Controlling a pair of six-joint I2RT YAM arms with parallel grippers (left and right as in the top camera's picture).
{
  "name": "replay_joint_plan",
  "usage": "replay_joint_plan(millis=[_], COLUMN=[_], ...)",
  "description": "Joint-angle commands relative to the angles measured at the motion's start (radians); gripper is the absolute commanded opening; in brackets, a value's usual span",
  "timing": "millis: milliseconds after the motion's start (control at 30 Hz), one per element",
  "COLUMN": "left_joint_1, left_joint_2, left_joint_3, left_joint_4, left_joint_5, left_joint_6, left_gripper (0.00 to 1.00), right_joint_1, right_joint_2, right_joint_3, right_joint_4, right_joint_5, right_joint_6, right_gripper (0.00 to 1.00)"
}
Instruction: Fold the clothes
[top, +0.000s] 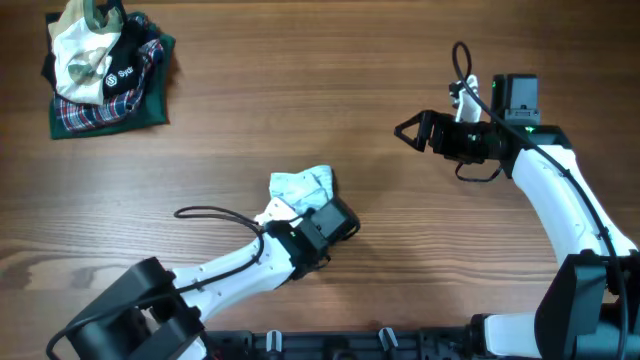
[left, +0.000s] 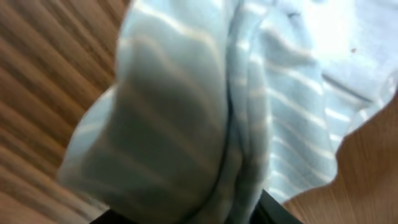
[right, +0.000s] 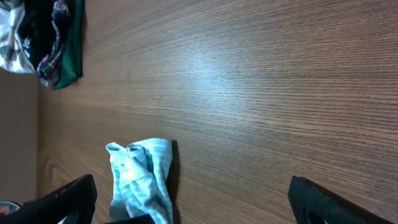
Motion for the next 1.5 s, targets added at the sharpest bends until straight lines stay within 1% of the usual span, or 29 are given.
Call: replay_joint_plan(millis=[0,100,200,233,333,400,467,500,633,800,867,933,967,1000,1100,1200,1267,1333,1400,1467], left_joint_1=[-0.001,-0.001,-0.001,-0.001,-0.001,-0.001,0.002,0.011,0.055,0.069,0.069,0.069,0.069,0.069,0.084,0.112,0.124,0.129,0.13,0.13], left_joint_2=[0.031,0.031,0.031,0.031,0.031,0.031,0.031,0.031,0.031,0.031,0.031,0.03,0.029,0.028,0.005,-0.084,-0.167,-0.252,-0.367,-0.449], left_joint_3=[-0.013,-0.013,-0.013,-0.013,-0.013,-0.013,-0.013,-0.013,-0.013,-0.013,-0.013,-0.013,-0.013,-0.013,-0.012,-0.012,-0.012,-0.012,-0.012,-0.012], left_joint_4=[-0.019,-0.058,-0.097,-0.122,-0.186,-0.243,-0.26,-0.267,-0.267,-0.267,-0.266,-0.266,-0.261,-0.235,-0.185,-0.195,-0.195,-0.202,-0.229,-0.261], left_joint_5=[-0.138,-0.22,-0.302,-0.349,-0.465,-0.589,-0.657,-0.672,-0.614,-0.442,-0.378,-0.319,-0.306,-0.283,-0.224,-0.191,-0.169,-0.137,-0.093,-0.08], left_joint_6=[-0.014,-0.011,-0.008,-0.008,-0.008,-0.008,-0.008,-0.008,-0.008,-0.008,-0.008,0.005,0.026,0.096,0.211,0.251,0.32,0.381,0.413,0.412], left_gripper=[0.33,0.27,0.24,0.24,0.25,0.3,0.34,0.35,0.39,0.59,0.64,0.66,0.66,0.65,0.64,0.65,0.67,0.77,0.9,0.92], right_joint_1=[-0.001,-0.002,-0.001,-0.001,-0.001,-0.001,-0.001,-0.001,-0.001,-0.001,-0.001,-0.001,-0.001,-0.001,-0.001,-0.001,-0.001,-0.001,-0.001,-0.001], right_joint_2=[-0.017,-0.017,-0.017,-0.017,-0.017,-0.017,-0.017,-0.017,-0.017,-0.017,-0.017,-0.017,-0.017,-0.017,-0.017,-0.017,-0.017,-0.017,-0.017,-0.017], right_joint_3=[0.005,0.005,0.005,0.005,0.005,0.005,0.005,0.003,0.003,0.003,0.003,0.005,0.005,0.006,0.007,0.007,0.007,0.007,0.007,0.007], right_joint_4=[-0.002,-0.002,-0.004,-0.006,-0.01,-0.01,-0.01,-0.011,-0.013,-0.013,-0.012,-0.003,0.0,0.006,0.012,0.014,0.014,0.014,0.011,0.004], right_joint_5=[0.006,0.006,0.006,0.006,0.006,0.006,0.006,0.006,0.006,0.006,0.006,0.049,0.063,0.087,0.124,0.127,0.126,0.126,0.124,0.113], right_joint_6=[-0.03,-0.033,-0.049,-0.052,-0.055,-0.055,-0.055,-0.055,-0.056,-0.057,-0.076,-0.082,-0.082,-0.082,-0.082,-0.087,-0.089,-0.089,-0.087,-0.085], right_gripper=[1.0,1.0,1.0,0.99,1.0,0.99,0.99,0.99,0.99,0.99,1.0,0.99,0.99,0.99,0.99,1.0,0.99,1.0,1.0,0.99])
